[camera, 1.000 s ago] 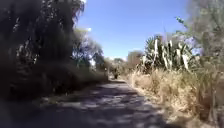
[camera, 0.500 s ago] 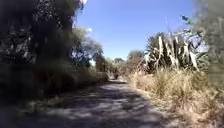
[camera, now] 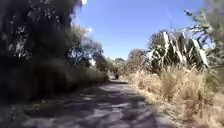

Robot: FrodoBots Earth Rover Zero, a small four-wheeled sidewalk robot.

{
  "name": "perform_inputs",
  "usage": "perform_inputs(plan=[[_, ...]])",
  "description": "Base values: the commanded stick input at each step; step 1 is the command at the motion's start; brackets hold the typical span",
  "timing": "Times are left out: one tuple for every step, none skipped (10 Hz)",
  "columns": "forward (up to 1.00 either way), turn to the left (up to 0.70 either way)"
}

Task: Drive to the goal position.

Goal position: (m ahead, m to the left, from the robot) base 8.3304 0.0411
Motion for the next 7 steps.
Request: perform_inputs(plan=[[0.85, 0.0], [0.85, 0.0], [0.85, 0.0], [0.85, 0.0], [0.85, 0.0], [0.85, 0.0], [0.85, 0.0]])
